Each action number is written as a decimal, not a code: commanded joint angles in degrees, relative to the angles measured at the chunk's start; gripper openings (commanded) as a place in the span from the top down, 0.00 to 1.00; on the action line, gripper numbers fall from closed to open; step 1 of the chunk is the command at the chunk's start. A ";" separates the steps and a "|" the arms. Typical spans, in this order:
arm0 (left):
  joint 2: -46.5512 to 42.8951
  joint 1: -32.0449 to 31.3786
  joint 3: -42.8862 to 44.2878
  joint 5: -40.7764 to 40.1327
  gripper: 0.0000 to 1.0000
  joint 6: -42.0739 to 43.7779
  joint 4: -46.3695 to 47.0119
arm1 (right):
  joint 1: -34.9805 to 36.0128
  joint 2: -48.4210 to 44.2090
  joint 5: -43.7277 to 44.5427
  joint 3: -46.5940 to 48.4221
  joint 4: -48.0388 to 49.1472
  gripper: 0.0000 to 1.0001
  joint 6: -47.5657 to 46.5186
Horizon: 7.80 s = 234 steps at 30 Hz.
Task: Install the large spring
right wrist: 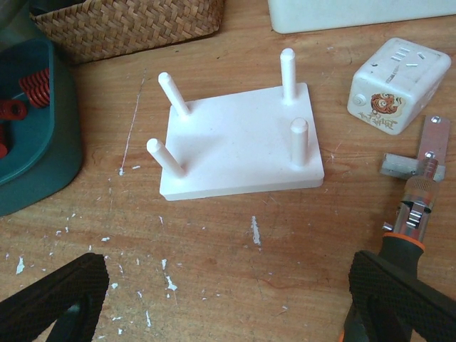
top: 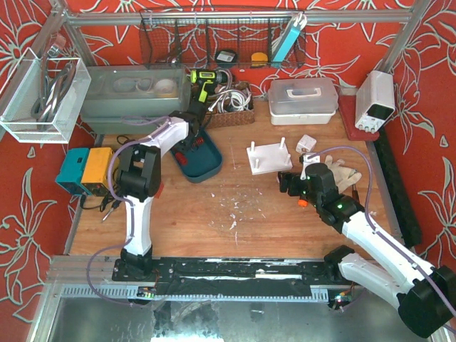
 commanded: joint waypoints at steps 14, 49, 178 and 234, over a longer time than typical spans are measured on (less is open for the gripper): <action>9.56 1.01 4.69 -1.65 0.52 -5.55 -4.30 | 0.42 -0.52 1.41 0.90 -0.74 0.07 -0.73; -17.73 -3.81 -16.69 3.05 0.87 13.83 13.36 | 0.46 0.89 1.92 1.44 -1.20 0.06 -0.73; -59.33 -30.52 -82.96 1.05 0.00 63.22 89.63 | -11.22 56.24 5.58 43.34 4.78 1.00 -9.40; -60.12 -30.55 -83.22 1.36 0.00 63.09 89.60 | -11.18 55.88 5.95 45.59 -0.21 1.00 -9.41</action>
